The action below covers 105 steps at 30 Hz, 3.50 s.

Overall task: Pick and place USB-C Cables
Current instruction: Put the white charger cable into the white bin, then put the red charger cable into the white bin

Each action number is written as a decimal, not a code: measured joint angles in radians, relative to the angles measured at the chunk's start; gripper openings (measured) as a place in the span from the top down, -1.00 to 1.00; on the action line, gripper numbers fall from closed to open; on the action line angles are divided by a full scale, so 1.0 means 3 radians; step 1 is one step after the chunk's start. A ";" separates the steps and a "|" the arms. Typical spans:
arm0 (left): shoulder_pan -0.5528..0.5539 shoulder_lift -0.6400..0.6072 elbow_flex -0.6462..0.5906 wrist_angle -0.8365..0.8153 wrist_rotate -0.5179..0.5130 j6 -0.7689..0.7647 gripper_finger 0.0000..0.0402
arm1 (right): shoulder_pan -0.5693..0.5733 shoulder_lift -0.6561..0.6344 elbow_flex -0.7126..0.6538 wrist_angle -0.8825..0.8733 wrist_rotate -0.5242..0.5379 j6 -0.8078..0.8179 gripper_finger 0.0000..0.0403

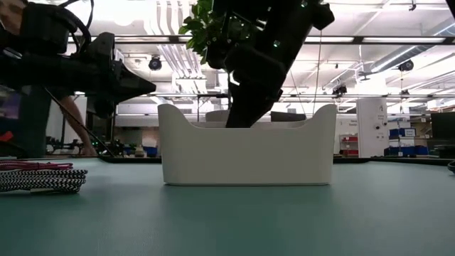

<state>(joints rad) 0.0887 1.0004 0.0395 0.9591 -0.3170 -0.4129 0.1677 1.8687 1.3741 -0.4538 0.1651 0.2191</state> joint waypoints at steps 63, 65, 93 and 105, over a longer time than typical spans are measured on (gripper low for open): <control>0.0004 -0.0001 0.0000 0.0003 -0.0007 0.0006 1.00 | 0.0008 0.0000 -0.0455 0.0679 0.0152 -0.0201 0.66; 0.0004 -0.0001 0.0000 0.0003 -0.0006 0.0006 1.00 | 0.0008 0.0000 -0.0439 0.0663 0.0152 -0.0203 0.60; -0.0018 0.0023 0.0059 -0.0131 0.0224 -0.0902 1.00 | 0.0553 -0.0929 -0.0373 0.0208 0.1265 -0.0681 0.60; -0.0224 0.0097 0.0924 -0.3160 -0.0042 -0.1994 1.00 | 0.0655 -0.1901 -0.1288 0.1050 0.1803 -0.1225 0.70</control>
<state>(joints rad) 0.0215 1.0295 0.3166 0.0111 -0.3296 -1.0113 0.3641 1.2983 0.9876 -0.1388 0.7060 -0.1483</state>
